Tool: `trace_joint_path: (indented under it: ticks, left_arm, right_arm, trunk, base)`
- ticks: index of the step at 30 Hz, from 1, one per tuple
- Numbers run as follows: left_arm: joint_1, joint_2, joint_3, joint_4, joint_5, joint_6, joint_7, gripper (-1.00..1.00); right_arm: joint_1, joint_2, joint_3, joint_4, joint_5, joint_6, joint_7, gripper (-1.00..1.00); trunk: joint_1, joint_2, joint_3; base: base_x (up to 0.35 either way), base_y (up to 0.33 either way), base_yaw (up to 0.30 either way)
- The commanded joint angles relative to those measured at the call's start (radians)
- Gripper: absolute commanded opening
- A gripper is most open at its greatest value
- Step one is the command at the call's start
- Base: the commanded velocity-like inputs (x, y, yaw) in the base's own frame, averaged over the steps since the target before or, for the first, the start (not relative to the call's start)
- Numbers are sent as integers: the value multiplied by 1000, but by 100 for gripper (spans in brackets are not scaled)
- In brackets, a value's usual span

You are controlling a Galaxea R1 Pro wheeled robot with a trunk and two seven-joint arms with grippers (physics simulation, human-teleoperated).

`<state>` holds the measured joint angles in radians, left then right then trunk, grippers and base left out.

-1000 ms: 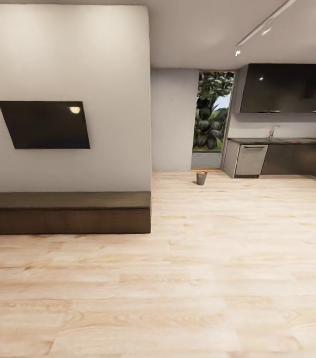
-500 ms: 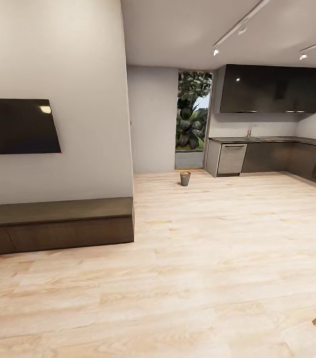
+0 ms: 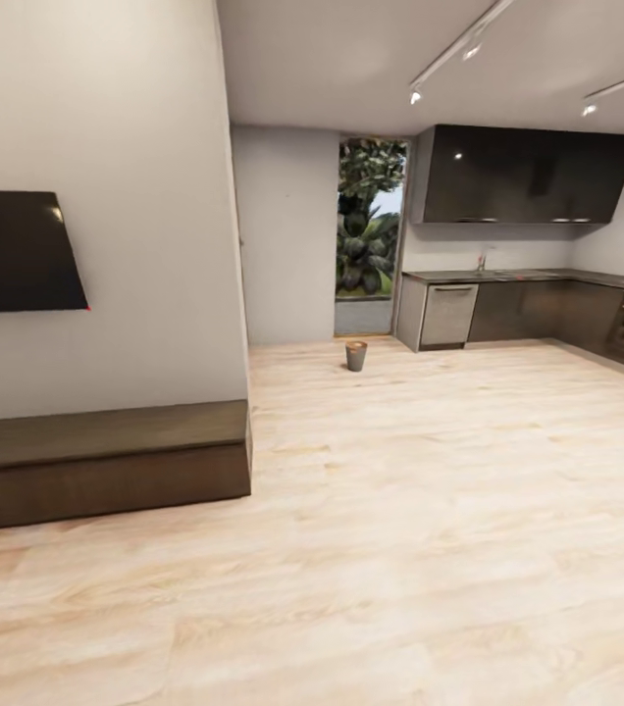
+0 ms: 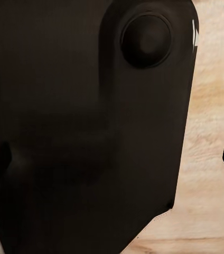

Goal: Put the three can of soda from the living room inside the tash can in the kitchen.

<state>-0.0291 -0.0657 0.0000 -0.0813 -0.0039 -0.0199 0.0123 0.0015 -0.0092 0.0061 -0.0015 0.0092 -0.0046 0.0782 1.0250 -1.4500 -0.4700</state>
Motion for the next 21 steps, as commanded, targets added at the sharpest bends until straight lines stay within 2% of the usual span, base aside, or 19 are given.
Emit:
trace_joint_path:
  ticks: [1,11,21]
  left_arm:
    - [0,-1,0,0,0,0,0,100]
    - [0,-6,0,0,0,0,0,100]
    - [0,-6,0,0,0,0,0,100]
  right_arm:
    - [0,0,0,0,0,0,0,100]
    - [0,1,2,0,2,0,0,100]
    - [0,2,2,0,3,0,0,100]
  trunk:
    - [0,0,0]
    - [0,0,0]
    - [0,0,0]
  base:
    - [343,0,-207]
    - [343,0,-207]
    - [343,0,-26]
